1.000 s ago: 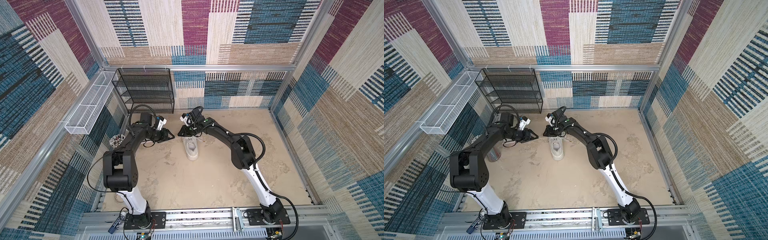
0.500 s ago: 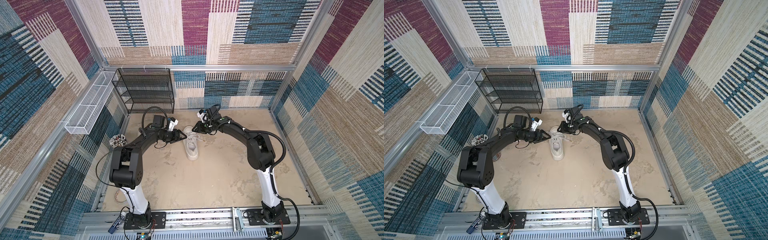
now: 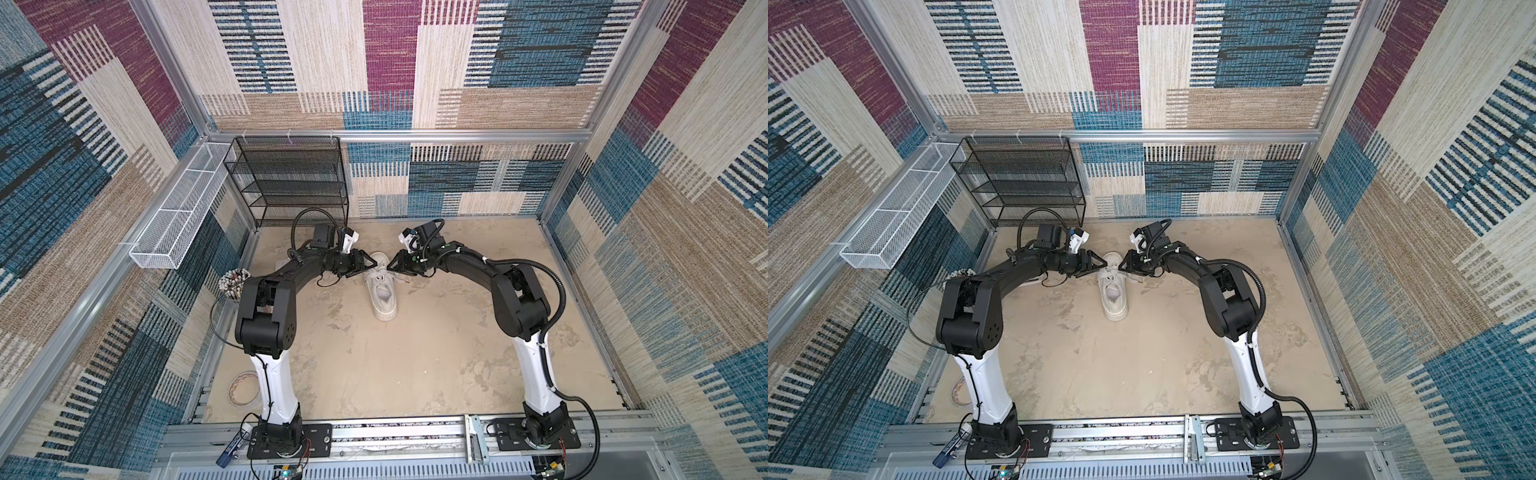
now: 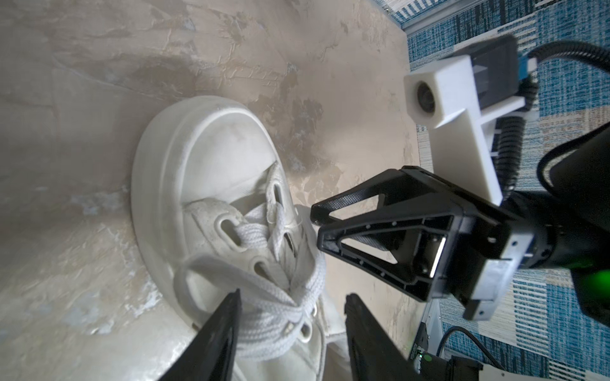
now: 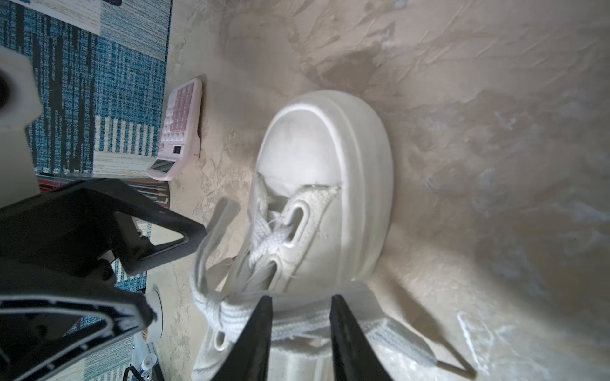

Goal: Tie the shoes

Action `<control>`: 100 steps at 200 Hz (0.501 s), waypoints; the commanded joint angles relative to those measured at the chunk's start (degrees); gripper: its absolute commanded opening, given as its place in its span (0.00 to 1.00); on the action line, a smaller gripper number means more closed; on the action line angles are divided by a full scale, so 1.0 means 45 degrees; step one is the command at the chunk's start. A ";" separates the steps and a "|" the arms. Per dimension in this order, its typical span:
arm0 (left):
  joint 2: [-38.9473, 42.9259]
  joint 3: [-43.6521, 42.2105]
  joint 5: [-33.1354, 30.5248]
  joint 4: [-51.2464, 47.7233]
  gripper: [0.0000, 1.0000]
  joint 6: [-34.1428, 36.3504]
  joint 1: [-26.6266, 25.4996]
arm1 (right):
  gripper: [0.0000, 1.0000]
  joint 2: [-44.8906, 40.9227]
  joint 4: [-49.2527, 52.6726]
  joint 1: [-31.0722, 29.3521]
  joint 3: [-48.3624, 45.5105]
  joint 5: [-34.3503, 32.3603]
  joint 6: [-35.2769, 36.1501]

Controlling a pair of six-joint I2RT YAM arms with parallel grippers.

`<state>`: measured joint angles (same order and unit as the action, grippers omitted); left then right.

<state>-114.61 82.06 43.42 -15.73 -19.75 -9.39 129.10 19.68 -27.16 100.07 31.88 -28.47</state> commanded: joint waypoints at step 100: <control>0.1457 0.0154 -0.1324 -0.1486 0.56 0.1121 -0.0004 | 0.38 -0.2428 0.0817 0.0156 -0.2770 -0.2885 0.1461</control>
<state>-110.06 81.38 40.56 -19.55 -18.37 -9.37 120.33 20.58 -26.50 92.36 25.87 -25.98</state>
